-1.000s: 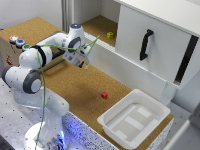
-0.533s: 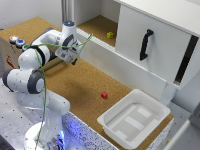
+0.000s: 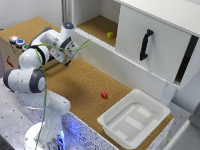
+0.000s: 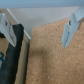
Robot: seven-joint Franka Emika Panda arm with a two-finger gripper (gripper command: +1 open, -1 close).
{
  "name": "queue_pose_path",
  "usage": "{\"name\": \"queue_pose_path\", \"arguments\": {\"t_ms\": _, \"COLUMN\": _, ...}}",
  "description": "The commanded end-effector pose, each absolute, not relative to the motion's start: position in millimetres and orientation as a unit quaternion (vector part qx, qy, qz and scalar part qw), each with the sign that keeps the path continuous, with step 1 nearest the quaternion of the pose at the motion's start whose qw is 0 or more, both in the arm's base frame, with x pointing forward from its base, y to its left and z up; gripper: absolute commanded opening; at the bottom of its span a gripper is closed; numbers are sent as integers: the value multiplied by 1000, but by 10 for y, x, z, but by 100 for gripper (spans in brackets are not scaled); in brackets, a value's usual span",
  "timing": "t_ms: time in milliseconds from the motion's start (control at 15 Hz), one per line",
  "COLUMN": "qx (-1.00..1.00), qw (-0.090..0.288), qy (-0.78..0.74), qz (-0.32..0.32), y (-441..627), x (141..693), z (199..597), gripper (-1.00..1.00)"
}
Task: Pull the drawer
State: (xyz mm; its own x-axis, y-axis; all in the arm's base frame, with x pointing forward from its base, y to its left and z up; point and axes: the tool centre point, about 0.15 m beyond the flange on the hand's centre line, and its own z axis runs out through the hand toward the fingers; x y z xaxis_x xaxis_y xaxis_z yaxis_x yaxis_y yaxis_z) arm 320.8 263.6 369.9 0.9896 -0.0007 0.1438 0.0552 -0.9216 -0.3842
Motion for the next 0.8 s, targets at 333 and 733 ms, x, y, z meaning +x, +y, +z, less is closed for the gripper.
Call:
{"name": "queue_pose_path", "arguments": {"t_ms": 333, "qx": -946, "qw": 317, "qy": -34, "qz": -64, "y": 3211, "x": 3461, "z": 3207, "gripper": 100}}
{"name": "queue_pose_path", "arguments": {"t_ms": 733, "qx": -923, "qw": 382, "qy": -41, "qz": -35, "y": 3312, "x": 3546, "z": 3010, "gripper": 100}}
